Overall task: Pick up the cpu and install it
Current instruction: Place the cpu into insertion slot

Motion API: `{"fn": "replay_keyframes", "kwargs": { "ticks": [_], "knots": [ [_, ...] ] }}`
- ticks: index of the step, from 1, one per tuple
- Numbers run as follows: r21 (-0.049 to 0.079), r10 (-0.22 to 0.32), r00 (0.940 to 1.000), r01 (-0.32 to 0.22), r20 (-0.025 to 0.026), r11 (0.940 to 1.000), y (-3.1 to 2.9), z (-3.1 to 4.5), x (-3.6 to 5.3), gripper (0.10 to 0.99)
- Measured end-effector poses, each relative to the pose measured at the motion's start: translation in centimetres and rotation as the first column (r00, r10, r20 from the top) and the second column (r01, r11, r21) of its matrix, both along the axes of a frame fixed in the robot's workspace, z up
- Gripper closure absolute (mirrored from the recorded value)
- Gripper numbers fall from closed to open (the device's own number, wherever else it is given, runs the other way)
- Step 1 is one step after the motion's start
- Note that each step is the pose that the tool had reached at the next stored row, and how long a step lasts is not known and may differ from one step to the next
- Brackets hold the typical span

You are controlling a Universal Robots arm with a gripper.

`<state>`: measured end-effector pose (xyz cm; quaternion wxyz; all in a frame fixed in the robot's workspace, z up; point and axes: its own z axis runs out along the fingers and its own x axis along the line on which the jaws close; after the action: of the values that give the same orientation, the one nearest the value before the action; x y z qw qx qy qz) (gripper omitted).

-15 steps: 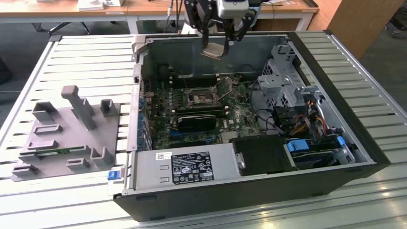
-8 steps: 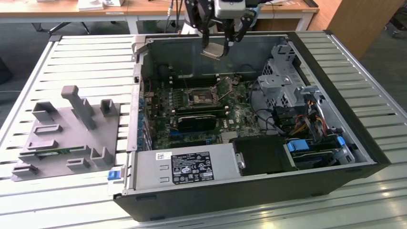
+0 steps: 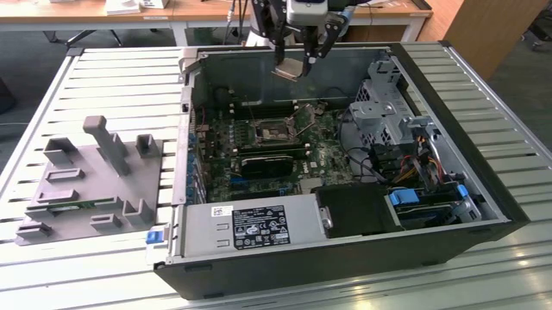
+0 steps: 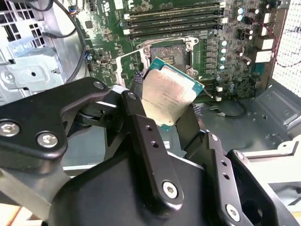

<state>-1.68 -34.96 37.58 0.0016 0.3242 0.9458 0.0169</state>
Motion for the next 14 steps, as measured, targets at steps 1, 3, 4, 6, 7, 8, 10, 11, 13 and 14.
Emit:
{"fn": "replay_keyframes", "kwargs": {
  "ticks": [1, 3, 4, 6, 7, 8, 10, 11, 13, 14],
  "knots": [
    [0.0, -0.009, 1.0, 0.009, 0.0, 1.0, 0.0, -0.01, 0.0, 0.553],
    [0.0, -0.027, 0.9996, 0.027, 0.0, 0.9996, 0.0, -0.02, 0.0, 0.553],
    [0.0, -0.035, 0.9994, 0.035, 0.0, 0.9994, 0.0, -0.02, 0.0, 0.553],
    [0.0, -0.052, 0.9986, 0.052, 0.0, 0.9986, 0.0, -0.03, 0.0, 0.553],
    [0.0, -0.061, 0.9982, 0.061, 0.0, 0.9982, 0.0, -0.04, 0.0, 0.553],
    [0.0, -0.069, 0.9976, 0.069, 0.0, 0.9976, 0.0, -0.04, 0.0, 0.553],
    [0.0, -0.084, 0.9964, 0.084, 0.0, 0.9964, 0.0, -0.05, 0.0, 0.553],
    [0.0, -0.093, 0.9957, 0.093, 0.0, 0.9957, 0.0, -0.06, 0.0, 0.553],
    [0.0, -0.108, 0.9941, 0.108, 0.0, 0.9941, 0.0, -0.06, 0.0, 0.553],
    [0.0, -0.116, 0.9933, 0.116, 0.0, 0.9933, 0.0, -0.07, 0.0, 0.553]
  ]
}}
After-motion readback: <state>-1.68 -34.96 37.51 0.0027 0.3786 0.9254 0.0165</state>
